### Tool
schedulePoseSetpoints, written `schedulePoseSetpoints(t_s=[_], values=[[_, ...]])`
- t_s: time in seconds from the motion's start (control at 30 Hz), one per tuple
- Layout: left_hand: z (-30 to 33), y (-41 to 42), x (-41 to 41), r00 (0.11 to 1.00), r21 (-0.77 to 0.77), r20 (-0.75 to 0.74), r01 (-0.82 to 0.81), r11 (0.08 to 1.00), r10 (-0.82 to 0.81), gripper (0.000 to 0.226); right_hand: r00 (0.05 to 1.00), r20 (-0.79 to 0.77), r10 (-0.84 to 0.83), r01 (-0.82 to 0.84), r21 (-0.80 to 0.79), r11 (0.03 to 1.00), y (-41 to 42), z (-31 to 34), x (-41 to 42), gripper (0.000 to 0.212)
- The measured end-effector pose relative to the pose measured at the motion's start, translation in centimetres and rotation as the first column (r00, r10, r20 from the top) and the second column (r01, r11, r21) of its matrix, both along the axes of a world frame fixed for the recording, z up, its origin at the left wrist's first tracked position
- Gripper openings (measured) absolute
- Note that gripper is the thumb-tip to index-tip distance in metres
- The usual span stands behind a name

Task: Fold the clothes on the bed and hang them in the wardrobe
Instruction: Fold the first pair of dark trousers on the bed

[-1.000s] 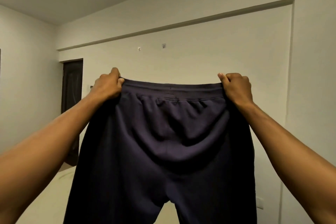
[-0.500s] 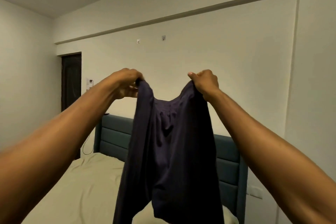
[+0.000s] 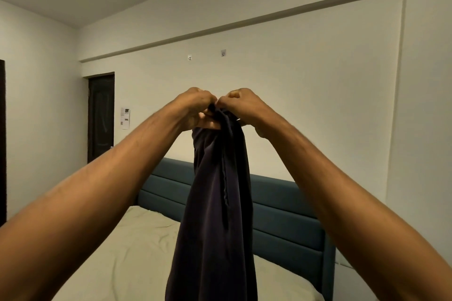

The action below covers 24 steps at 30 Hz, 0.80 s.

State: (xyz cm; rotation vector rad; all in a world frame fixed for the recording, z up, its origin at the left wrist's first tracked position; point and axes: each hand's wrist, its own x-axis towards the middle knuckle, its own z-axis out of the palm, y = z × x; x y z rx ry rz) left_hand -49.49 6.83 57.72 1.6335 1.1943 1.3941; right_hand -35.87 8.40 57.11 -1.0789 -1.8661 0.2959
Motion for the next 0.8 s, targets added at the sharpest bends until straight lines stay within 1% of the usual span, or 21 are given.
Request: schedulePoseSetpoints(t_s=[0.03,0.1,0.17,0.23,0.27,0.3,0.33,0.4,0.43,0.47,0.5,0.57,0.6,0.67,0.7,0.73,0.8], values=[[0.1,0.0,-0.1,0.999,0.002,0.032,-0.001,1.000,0.001,0.011,0.998,0.057,0.032,-0.030,-0.027,0.999,-0.3,0.0,0.1,0.029],[0.2,0.0,0.0,0.996,0.033,0.084,-0.024,0.999,0.021,0.009,0.986,0.163,0.044,-0.040,-0.028,0.999,-0.7,-0.2,0.0,0.039],[0.2,0.0,0.1,0.994,0.094,0.100,-0.055,0.994,0.045,0.008,0.984,0.178,0.013,-0.023,0.055,0.998,-0.8,-0.5,-0.2,0.043],[0.0,-0.1,0.0,0.989,0.142,0.149,-0.042,0.989,0.021,0.012,0.993,0.111,0.036,-0.049,0.118,0.992,-0.4,-0.6,0.0,0.037],[-0.2,-0.2,-0.2,0.985,0.163,0.170,-0.023,0.986,-0.005,0.010,0.996,0.058,0.069,-0.076,0.126,0.989,-0.1,-0.4,0.3,0.032],[-0.4,-0.5,-0.6,0.986,0.192,0.166,-0.012,0.981,-0.020,0.006,0.995,-0.006,0.099,-0.098,0.122,0.988,0.3,-0.3,0.7,0.027],[-0.6,-0.6,-1.2,0.991,0.241,0.131,-0.021,0.970,-0.012,0.007,0.991,-0.072,0.116,-0.107,0.113,0.988,0.8,-0.2,1.1,0.024],[-1.0,-0.2,-2.8,0.994,0.391,0.034,-0.108,0.914,0.103,0.013,0.975,-0.182,0.126,-0.109,0.098,0.989,1.2,-0.4,1.9,0.022],[-1.4,0.2,-3.5,0.985,0.447,0.009,-0.156,0.881,0.170,0.013,0.967,-0.220,0.130,-0.108,0.107,0.988,1.3,-0.6,2.1,0.021],[-2.2,0.6,-4.3,0.977,0.461,-0.007,-0.185,0.868,0.212,0.014,0.960,-0.246,0.135,-0.108,0.120,0.987,1.3,-0.7,2.3,0.020],[-3.2,1.0,-4.7,0.975,0.432,-0.022,-0.191,0.881,0.222,0.018,0.953,-0.265,0.144,-0.112,0.131,0.985,1.2,-0.9,2.5,0.019],[-5.5,2.0,-5.1,0.978,0.328,-0.035,-0.182,0.927,0.205,0.029,0.948,-0.281,0.146,-0.109,0.143,0.984,1.1,-0.9,2.5,0.018],[-6.6,2.2,-4.8,0.971,0.328,-0.039,-0.212,0.921,0.237,0.033,0.954,-0.273,0.120,-0.081,0.151,0.985,1.0,-0.9,2.3,0.018],[-7.7,2.1,-3.6,0.928,0.424,-0.029,-0.326,0.845,0.372,0.035,0.969,-0.247,0.030,0.017,0.188,0.982,1.0,-1.0,1.7,0.017],[-7.7,1.8,-2.6,0.912,0.475,-0.021,-0.352,0.806,0.411,0.036,0.971,-0.239,-0.014,0.068,0.217,0.974,1.0,-1.1,1.3,0.018],[-7.4,1.4,-1.6,0.911,0.511,-0.048,-0.331,0.793,0.411,0.038,0.969,-0.243,-0.047,0.107,0.241,0.965,0.9,-1.1,0.9,0.018],[-6.7,0.7,0.4,0.923,0.504,-0.167,-0.221,0.835,0.346,0.046,0.949,-0.307,-0.063,0.137,0.225,0.965,0.7,-0.9,0.4,0.015]])
